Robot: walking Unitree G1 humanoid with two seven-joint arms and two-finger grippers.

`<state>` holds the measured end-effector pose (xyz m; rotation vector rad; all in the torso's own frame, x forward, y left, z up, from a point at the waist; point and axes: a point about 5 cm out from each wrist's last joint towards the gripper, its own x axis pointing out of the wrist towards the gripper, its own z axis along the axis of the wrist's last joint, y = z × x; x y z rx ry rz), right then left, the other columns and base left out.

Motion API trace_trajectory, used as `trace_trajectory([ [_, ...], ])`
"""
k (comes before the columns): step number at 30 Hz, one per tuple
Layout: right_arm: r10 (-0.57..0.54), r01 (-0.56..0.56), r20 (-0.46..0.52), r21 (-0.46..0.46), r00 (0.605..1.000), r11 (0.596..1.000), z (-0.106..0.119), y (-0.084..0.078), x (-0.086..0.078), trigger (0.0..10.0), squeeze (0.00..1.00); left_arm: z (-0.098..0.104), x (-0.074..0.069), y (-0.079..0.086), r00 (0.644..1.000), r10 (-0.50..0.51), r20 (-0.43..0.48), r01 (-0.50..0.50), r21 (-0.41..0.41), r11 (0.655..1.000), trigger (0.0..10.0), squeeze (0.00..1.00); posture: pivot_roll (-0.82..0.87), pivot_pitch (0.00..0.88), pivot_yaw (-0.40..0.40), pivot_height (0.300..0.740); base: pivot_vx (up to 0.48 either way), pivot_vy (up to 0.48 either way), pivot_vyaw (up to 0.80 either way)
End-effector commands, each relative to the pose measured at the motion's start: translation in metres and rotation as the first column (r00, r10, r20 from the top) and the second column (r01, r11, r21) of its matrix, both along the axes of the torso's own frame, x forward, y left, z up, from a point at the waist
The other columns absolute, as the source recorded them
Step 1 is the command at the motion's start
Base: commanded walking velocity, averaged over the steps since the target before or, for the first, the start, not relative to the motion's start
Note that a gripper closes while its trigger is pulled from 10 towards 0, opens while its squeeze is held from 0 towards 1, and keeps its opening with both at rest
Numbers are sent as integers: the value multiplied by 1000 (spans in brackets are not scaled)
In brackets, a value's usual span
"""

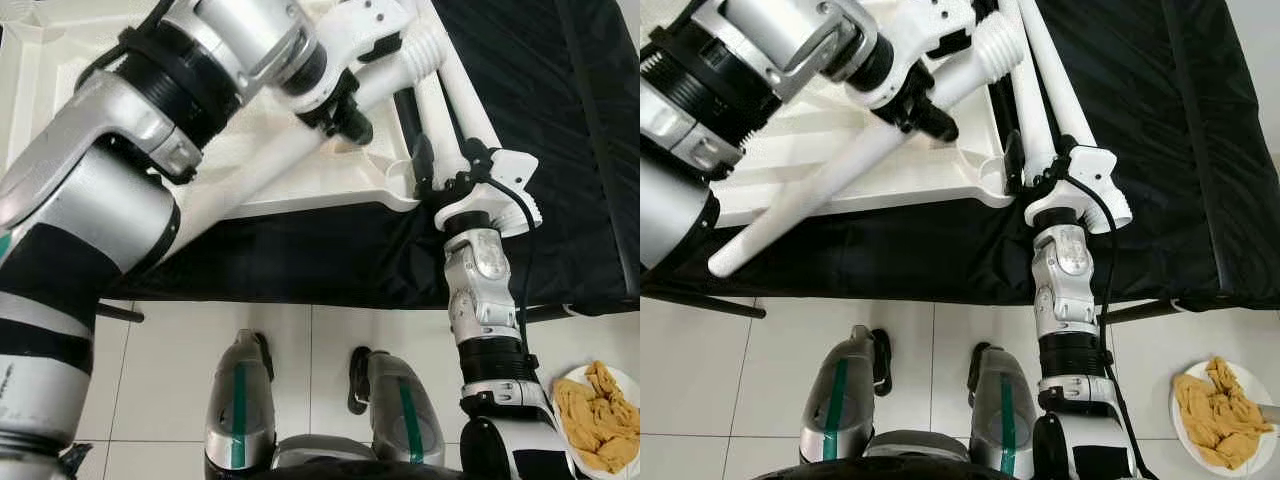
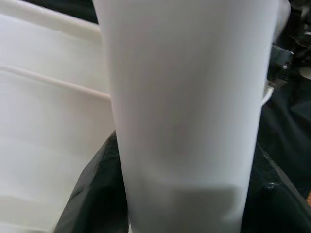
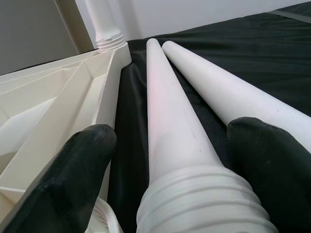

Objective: Building children table

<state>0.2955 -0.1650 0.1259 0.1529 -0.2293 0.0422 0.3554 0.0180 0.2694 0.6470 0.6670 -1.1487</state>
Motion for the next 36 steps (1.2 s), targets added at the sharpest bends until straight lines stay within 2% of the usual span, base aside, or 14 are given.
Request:
trace_trajectory([
  [1, -3, 3, -60, -1, 998, 1000, -15, 3, -3, 10000, 0, 7, -3, -5, 981, -171, -88, 172, 11, 985, 10000, 0, 103, 108, 65, 740, 0, 0, 0],
  [2, -3, 3, -60, -1, 998, 1000, -15, 3, -3, 10000, 0, 7, -3, -5, 981, -171, -88, 172, 11, 985, 10000, 0, 103, 108, 65, 740, 0, 0, 0],
  [5, 2, -2, -60, 2, 998, 1000, -15, 6, -2, 10000, 0, 6, 12, -2, 989, -139, 43, 136, 78, 988, 10000, 0, 103, 106, 69, 740, 0, 0, 0],
  [7, 3, -3, -60, 3, 998, 1000, -15, 6, -2, 10000, 0, 6, 15, -2, 989, -130, 68, 124, 86, 989, 10000, 0, 103, 106, 69, 740, 0, 0, 0],
  [14, -4, 4, -62, -1, 998, 1000, -18, 6, -5, 10000, 0, -1, 8, -15, 980, -196, 45, 192, 78, 978, 10000, 0, 94, 102, 79, 740, 0, 0, 0],
  [15, -5, 5, -62, -1, 998, 1000, -18, 6, -5, 10000, 0, -3, 9, -15, 979, -200, 46, 196, 83, 977, 10000, 686, 93, 101, 80, 740, 0, 0, 0],
  [16, -7, 7, -61, -1, 998, 1000, -18, 6, -5, 10000, 0, -8, 9, -15, 979, -200, 38, 196, 91, 976, 10000, 1000, 88, 100, 83, 740, 0, 0, 0],
  [21, -14, 14, -56, 0, 998, 1000, -18, 7, -6, 10000, 0, -30, 11, -16, 981, -195, 18, 192, 115, 975, 10000, 1000, 82, 96, 90, 740, 0, 0, 0],
  [24, -16, 16, -56, 1, 998, 1000, -19, 7, -7, 10000, 0, -36, 11, -16, 980, -197, 11, 194, 119, 974, 10000, 1000, 79, 93, 91, 740, 0, 0, 0],
  [28, -17, 17, -56, 2, 998, 1000, -19, 8, -8, 10000, 0, -41, 13, -15, 982, -180, 53, 173, 118, 978, 10000, 1000, 78, 92, 89, 740, 0, 0, 0],
  [29, -16, 16, -56, 3, 998, 1000, -19, 8, -8, 10000, 0, -40, 13, -15, 984, -170, 55, 164, 103, 981, 10000, 0, 78, 92, 86, 740, 0, 0, 0],
  [36, -8, 8, -56, 1, 998, 1000, -19, 8, -7, 10000, 0, -49, 12, -12, 991, -136, -6, 136, 70, 988, 10000, 0, 83, 90, 74, 740, 0, 0, 0],
])
